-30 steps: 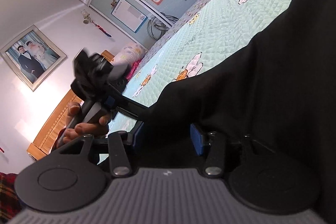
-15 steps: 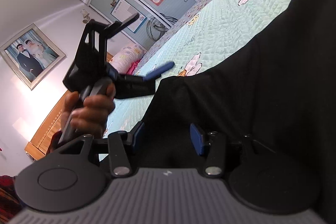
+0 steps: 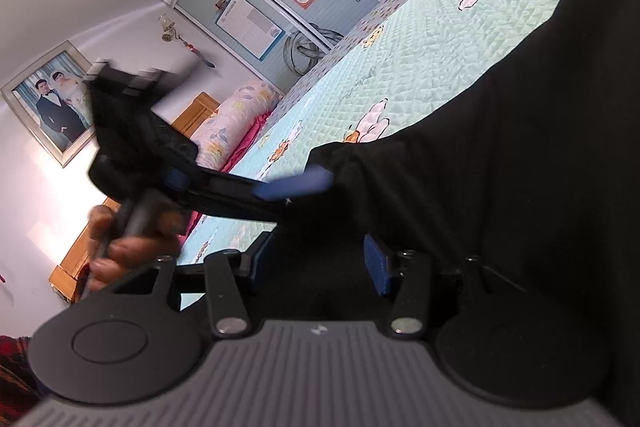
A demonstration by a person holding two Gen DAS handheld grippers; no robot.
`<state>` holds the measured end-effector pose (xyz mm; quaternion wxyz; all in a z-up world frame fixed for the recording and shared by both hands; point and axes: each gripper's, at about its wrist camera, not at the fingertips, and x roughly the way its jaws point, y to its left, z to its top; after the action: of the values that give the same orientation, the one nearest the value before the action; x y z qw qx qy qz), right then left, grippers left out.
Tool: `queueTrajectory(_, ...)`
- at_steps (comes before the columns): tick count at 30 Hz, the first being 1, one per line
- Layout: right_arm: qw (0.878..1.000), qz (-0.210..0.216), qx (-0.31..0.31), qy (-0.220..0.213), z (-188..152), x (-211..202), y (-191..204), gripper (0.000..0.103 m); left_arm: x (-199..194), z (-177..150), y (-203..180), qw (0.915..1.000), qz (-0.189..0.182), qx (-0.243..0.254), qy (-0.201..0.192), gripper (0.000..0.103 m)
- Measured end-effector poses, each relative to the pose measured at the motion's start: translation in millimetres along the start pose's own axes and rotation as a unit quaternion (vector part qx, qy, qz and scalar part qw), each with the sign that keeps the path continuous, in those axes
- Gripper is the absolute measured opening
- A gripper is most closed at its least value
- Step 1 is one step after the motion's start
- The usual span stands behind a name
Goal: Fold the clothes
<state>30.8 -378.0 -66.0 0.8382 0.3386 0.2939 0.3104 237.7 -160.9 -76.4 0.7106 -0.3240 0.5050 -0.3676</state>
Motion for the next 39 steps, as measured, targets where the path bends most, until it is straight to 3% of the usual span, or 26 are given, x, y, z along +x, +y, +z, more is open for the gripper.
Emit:
queueTrajectory(2,1.0,-0.002,-0.004,0.001,1,1,1,0.052,10,1,9,0.9998,0.017,-0.009,0.01,0.064)
queueTrajectory(6,1.0,-0.006,-0.008,0.001,2,1,3,0.052,-4,-1,1,0.9996,0.025,0.003,-0.016,0.063)
queueTrajectory(9,1.0,-0.008,-0.009,-0.004,2,0,2,0.053,-19,-10,-16,0.9976,0.047,0.03,-0.041,0.071)
queueTrajectory(13,0.999,-0.013,-0.014,-0.043,7,-19,8,0.053,-28,-25,-38,0.9967,0.033,0.042,-0.061,0.075)
queueTrajectory(16,0.993,-0.051,-0.031,-0.102,20,-52,16,0.053,-26,-34,-49,0.9959,0.03,0.037,-0.077,0.078)
queueTrajectory(19,0.978,-0.136,-0.051,-0.153,53,-82,20,0.051,-13,-36,-53,0.9962,0.033,0.025,-0.076,0.079)
queueTrajectory(24,0.971,-0.181,-0.026,-0.154,106,-97,-13,0.05,7,-51,-46,0.9975,0.032,0.003,-0.063,0.079)
queueTrajectory(25,0.968,-0.207,-0.016,-0.143,111,-95,-24,0.05,10,-54,-42,0.9974,0.039,-0.002,-0.061,0.079)
queueTrajectory(26,0.962,-0.241,-0.004,-0.128,113,-92,-37,0.045,12,-57,-35,0.9972,0.044,-0.008,-0.06,0.079)
queueTrajectory(28,0.953,-0.278,0.051,-0.111,105,-99,-74,0.0,10,-65,-22,0.997,0.037,-0.021,-0.065,0.078)
queueTrajectory(31,0.955,-0.238,0.108,-0.144,86,-127,-96,0.0,1,-68,-16,0.9967,0.025,-0.025,-0.072,0.076)
queueTrajectory(33,0.956,-0.221,0.108,-0.163,83,-139,-91,0.0,-2,-66,-17,0.9967,0.03,-0.03,-0.069,0.076)
queueTrajectory(34,0.956,-0.212,0.108,-0.172,82,-145,-88,0.007,-3,-66,-20,0.9968,0.036,-0.027,-0.065,0.076)
queueTrajectory(36,0.956,-0.196,0.107,-0.191,79,-157,-83,0.008,-8,-68,-28,0.997,0.048,-0.013,-0.059,0.078)
queueTrajectory(39,0.955,-0.17,0.107,-0.218,75,-175,-74,0.013,-15,-78,-40,0.9982,0.036,0.007,-0.048,0.079)
